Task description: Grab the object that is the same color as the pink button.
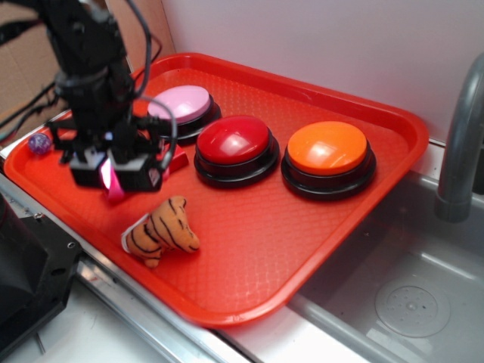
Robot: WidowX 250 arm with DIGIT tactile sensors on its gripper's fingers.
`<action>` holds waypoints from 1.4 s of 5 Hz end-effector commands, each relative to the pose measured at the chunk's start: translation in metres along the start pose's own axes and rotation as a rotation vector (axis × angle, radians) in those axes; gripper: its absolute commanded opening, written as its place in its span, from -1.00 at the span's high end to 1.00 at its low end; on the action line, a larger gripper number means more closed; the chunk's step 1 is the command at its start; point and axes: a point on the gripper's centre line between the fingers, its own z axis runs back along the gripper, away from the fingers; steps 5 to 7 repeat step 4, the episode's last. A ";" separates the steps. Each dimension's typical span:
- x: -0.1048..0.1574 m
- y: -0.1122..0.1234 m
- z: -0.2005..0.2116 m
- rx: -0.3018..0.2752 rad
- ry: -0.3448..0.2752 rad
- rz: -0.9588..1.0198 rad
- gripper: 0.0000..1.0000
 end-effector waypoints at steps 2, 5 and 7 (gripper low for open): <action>0.006 -0.025 0.081 0.008 -0.211 -0.504 1.00; 0.001 -0.004 0.089 -0.008 -0.278 -0.410 1.00; 0.001 -0.004 0.089 -0.008 -0.278 -0.410 1.00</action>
